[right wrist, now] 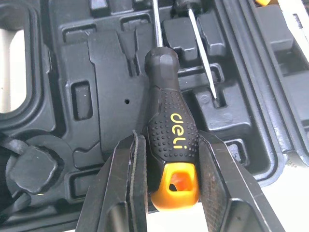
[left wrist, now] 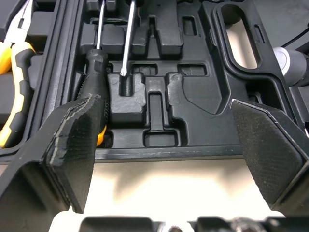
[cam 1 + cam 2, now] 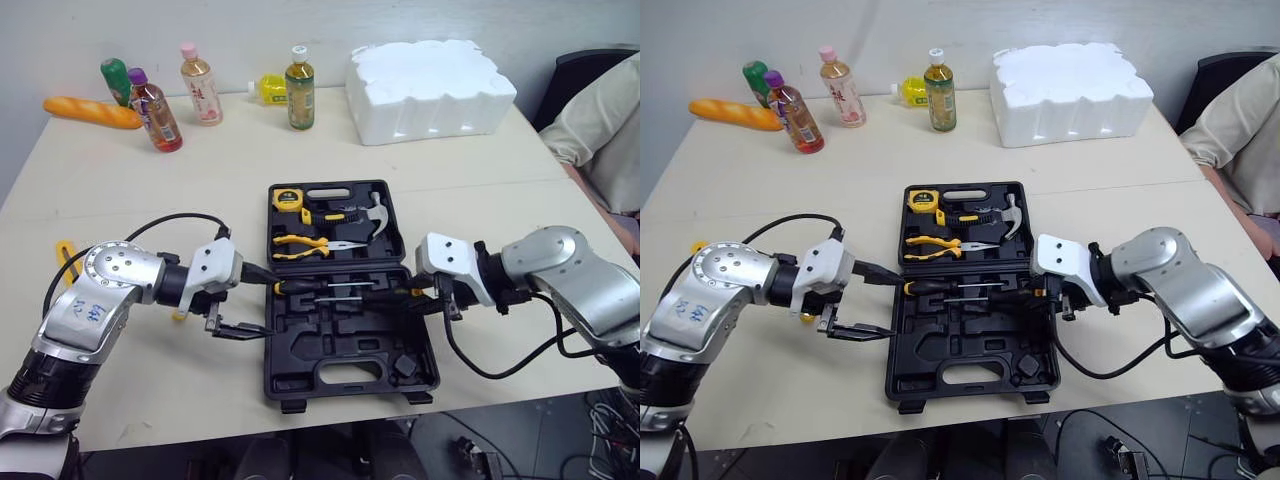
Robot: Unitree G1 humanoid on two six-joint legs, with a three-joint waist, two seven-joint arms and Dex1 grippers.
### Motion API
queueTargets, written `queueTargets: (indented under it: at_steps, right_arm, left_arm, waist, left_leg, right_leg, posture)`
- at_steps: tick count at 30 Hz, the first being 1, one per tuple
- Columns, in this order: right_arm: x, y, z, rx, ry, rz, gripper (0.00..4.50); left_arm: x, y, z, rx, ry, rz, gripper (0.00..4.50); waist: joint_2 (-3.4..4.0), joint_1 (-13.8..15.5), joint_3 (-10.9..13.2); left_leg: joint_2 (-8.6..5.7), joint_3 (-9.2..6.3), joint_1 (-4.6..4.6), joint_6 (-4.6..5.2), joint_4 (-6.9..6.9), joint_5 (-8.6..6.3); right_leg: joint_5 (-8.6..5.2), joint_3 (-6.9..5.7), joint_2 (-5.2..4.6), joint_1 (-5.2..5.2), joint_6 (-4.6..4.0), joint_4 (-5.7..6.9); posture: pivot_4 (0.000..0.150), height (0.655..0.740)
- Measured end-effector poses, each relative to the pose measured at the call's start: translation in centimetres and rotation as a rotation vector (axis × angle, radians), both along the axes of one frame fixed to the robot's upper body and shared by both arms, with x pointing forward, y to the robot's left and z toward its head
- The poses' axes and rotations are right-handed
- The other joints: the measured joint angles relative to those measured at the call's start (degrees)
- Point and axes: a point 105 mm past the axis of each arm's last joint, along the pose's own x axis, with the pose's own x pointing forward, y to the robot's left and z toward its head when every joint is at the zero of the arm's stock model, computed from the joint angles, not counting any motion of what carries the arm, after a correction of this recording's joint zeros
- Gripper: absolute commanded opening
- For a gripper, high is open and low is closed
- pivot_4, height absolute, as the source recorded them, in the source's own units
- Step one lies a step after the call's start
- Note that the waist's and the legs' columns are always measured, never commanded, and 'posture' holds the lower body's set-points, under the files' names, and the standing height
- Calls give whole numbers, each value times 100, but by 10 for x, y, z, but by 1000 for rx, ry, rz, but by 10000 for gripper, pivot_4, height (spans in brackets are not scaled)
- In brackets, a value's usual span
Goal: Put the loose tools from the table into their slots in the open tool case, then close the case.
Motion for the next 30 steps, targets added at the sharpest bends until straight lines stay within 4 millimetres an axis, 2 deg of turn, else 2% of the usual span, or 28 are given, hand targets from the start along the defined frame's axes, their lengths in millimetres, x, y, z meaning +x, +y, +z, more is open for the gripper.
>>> queueTargets:
  at_steps: [12,14,16,19,20,23,26,29,30]
  right_arm:
    - [9,13,-6,3,-10,38,9511]
    - [9,14,-5,-3,-21,45,19991]
    - [11,12,-6,-9,-26,33,28107]
    - [12,13,-2,12,-25,27,42954]
    - [12,13,1,26,-31,25,44064]
    - [11,14,11,87,-47,22,44064]
    - [9,25,14,215,-64,28,44064]
    - [9,42,7,372,-31,5,35991]
    - [10,44,5,398,-23,-6,31406]
  left_arm:
    - [-1,-9,4,-42,41,-26,45000]
    - [-1,-10,4,-43,35,-30,45000]
    - [-1,-11,5,-46,29,-35,45000]
    - [1,-12,7,-54,18,-40,45000]
    - [1,-12,8,-56,16,-40,45000]
    - [2,-13,8,-62,13,-40,45000]
    - [3,-15,8,-75,10,-44,45000]
    - [3,-18,8,-83,11,-49,45000]
    - [3,-19,8,-83,10,-54,45000]
  waist:
    - [0,0,0]
    - [0,0,0]
    - [0,0,0]
    - [0,1,0]
    - [0,1,0]
    - [0,3,0]
    - [-1,4,-1]
    - [-1,-6,-1]
    - [-1,-4,-1]
  left_leg:
    - [-3,5,0,-2,4,1]
    - [-3,5,1,-3,4,2]
    - [-3,5,1,-3,5,2]
    - [-3,5,0,-3,5,2]
    - [-4,5,0,-3,5,2]
    - [-3,5,0,-3,5,2]
    - [-2,5,1,-3,6,2]
    - [-3,13,1,-6,7,3]
    - [-4,13,0,-6,8,4]
  right_leg:
    - [0,-6,0,-3,0,9]
    - [0,-10,0,-3,0,10]
    - [0,-15,0,-4,0,11]
    - [0,-20,0,-4,0,11]
    - [0,-22,0,-4,0,11]
    - [0,-24,0,-4,0,11]
    - [0,-25,0,-3,0,15]
    - [0,-21,0,-11,0,26]
    - [0,-21,0,-12,0,27]
  posture:
    - [1500,7400]
    - [1500,7400]
    - [1500,7400]
    - [1500,7400]
    - [1500,7400]
    - [1500,7400]
    - [1500,7400]
    - [1500,7400]
    - [1500,7400]
